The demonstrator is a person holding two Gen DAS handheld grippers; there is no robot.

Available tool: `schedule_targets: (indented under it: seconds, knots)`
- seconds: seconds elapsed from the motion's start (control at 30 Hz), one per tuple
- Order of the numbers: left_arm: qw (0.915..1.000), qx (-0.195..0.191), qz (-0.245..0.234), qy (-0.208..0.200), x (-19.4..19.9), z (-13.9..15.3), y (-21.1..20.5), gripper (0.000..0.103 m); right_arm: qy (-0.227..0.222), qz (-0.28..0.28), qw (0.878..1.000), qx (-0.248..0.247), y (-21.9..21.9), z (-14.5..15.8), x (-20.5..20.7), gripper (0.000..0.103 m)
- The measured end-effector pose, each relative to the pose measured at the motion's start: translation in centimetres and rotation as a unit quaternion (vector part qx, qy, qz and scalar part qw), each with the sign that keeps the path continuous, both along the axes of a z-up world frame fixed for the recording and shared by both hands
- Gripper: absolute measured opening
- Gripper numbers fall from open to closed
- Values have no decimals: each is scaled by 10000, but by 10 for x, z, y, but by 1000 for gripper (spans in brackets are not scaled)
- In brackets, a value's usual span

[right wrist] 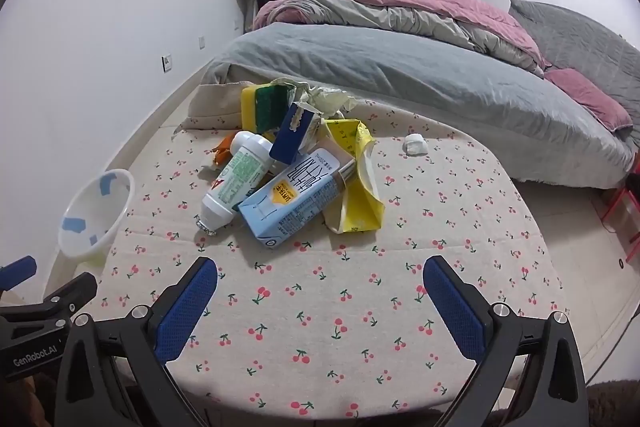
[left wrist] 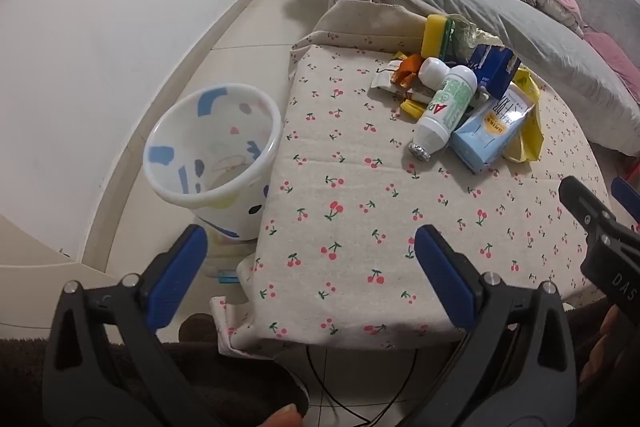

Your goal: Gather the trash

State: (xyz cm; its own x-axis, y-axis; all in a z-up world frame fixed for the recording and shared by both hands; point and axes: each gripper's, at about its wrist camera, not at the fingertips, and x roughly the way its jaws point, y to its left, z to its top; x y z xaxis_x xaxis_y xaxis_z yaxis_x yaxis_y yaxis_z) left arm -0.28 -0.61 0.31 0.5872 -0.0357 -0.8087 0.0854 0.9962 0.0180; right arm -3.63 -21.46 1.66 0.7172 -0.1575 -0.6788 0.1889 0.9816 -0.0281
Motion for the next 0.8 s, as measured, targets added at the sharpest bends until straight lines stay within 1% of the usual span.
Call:
schedule_targets:
  seconds: [0.2, 0.33, 0.53, 0.8]
  knots:
    - [10000, -45, -15, -56, 0, 0, 1, 103, -18, 6, 10000, -1, 0, 1, 0, 103]
    - [9998, -176, -21, -47, 1, 2, 3, 103, -44, 6, 10000, 55, 1, 2, 0, 103]
    - [9995, -285, -30, -163, 0, 7, 2, 103, -85, 26, 9999, 72, 1, 3, -2, 103]
    - [9993, -312, -9, -214, -1, 9, 5, 103, -134, 57, 9999, 87, 1, 5, -4, 103]
